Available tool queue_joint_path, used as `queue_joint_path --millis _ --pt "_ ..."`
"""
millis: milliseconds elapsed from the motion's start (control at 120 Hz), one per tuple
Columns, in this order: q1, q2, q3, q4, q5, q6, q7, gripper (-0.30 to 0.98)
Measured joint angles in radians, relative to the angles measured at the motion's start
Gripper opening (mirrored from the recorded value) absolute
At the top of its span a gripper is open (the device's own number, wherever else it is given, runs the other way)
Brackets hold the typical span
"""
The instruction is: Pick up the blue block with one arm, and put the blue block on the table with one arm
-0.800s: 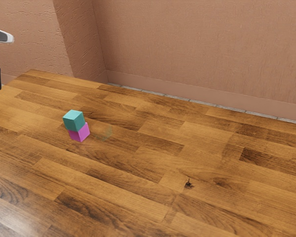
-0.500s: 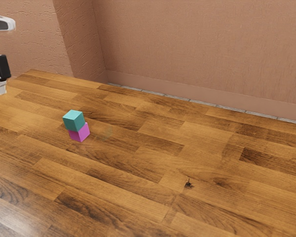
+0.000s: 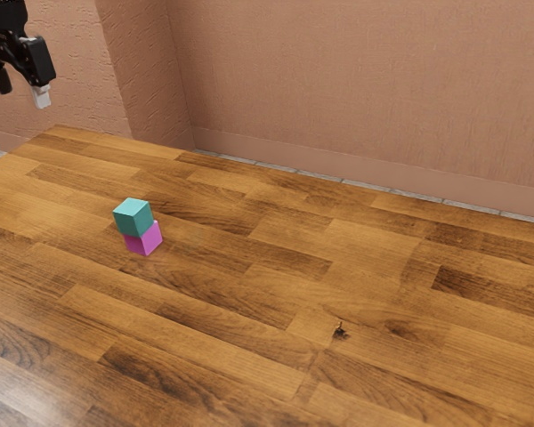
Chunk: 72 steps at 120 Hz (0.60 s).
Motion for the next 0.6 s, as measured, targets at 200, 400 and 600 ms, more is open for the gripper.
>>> queue_joint_path --millis 200,400,600 --pt "0.078 0.003 0.027 -0.200 0.041 0.082 -0.019 0.69" --pt "0.118 0.099 0.055 -0.277 0.049 0.223 -0.044 0.69" --pt "0.203 0.217 0.064 -0.270 0.035 0.310 -0.046 0.69"
